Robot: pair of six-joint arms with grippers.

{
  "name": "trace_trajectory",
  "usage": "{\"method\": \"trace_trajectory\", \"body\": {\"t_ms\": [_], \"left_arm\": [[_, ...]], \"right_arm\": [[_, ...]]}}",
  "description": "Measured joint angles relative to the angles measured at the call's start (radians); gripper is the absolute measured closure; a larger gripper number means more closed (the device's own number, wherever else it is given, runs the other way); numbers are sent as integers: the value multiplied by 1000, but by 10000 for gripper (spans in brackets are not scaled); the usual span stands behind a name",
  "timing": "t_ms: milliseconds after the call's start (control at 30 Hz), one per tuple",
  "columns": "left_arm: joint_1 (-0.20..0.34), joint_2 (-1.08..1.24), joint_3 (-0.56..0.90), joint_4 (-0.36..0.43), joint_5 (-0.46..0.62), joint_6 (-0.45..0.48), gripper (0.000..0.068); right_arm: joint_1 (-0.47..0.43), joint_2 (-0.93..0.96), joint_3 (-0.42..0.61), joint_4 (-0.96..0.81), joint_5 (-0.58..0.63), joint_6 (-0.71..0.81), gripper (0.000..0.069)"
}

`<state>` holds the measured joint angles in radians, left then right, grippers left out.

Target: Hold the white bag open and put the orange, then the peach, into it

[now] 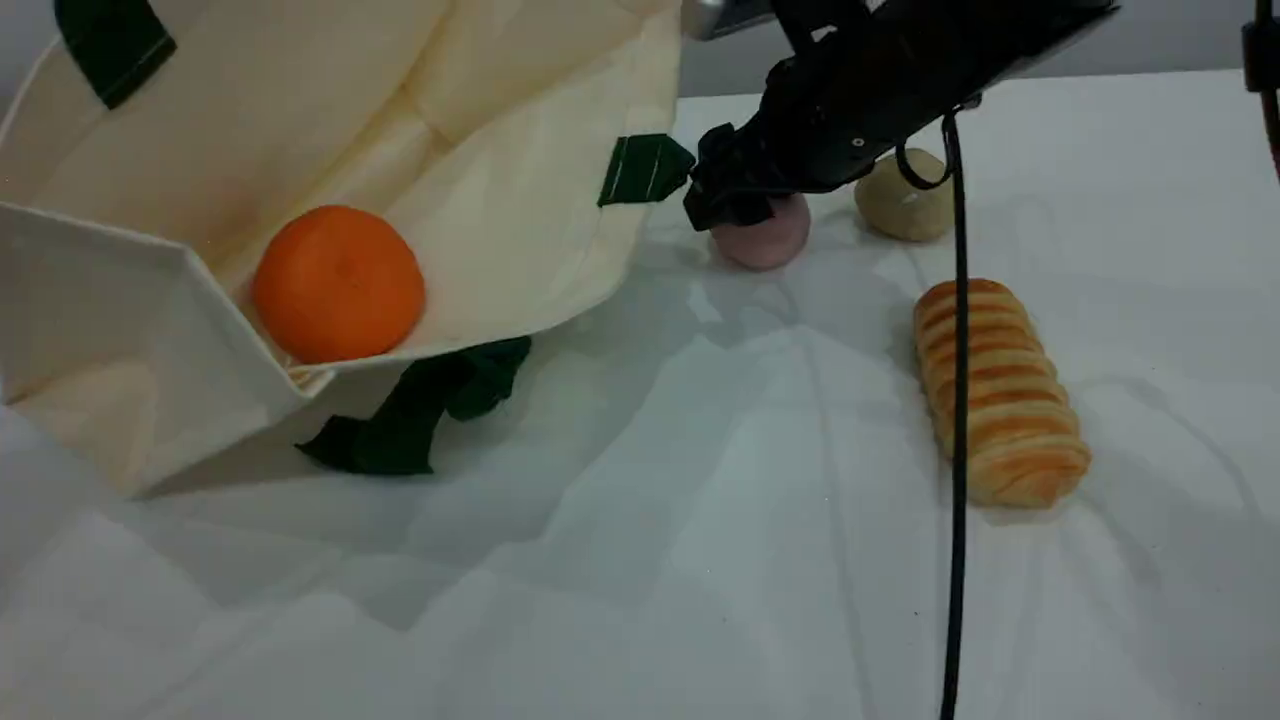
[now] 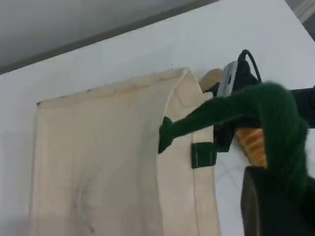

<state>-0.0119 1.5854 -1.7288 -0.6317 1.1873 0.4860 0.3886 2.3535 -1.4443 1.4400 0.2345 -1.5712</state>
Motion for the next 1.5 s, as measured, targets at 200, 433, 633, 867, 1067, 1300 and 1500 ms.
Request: {"method": "trace_trajectory", "body": {"t_ms": [200,433,633,867,1067,1300,1500], "left_arm": [[0,0,0,0,0,0,599],[0,0,0,0,0,0,599],[0,0,0,-1,0,0,599],[0,0,0,-1,0,0,599],[0,0,0,-4,-1,0,599],[0,0,0,-4,0,0,599],[0,0,0,-5,-2,1,599]], "right_arm": [[-1,37,-4,2,-32,-4,178],[-2,59,-11,2,-39,2,344],[-2,61,-11,3,-20,1,415],[-1,22,-5,-8,7,4,418],[5,-60,-2,-32,17,8,442],[-12,-92,2,-49,-45,3,442],[-78,-101,3,-55,-59,3,442]]}}
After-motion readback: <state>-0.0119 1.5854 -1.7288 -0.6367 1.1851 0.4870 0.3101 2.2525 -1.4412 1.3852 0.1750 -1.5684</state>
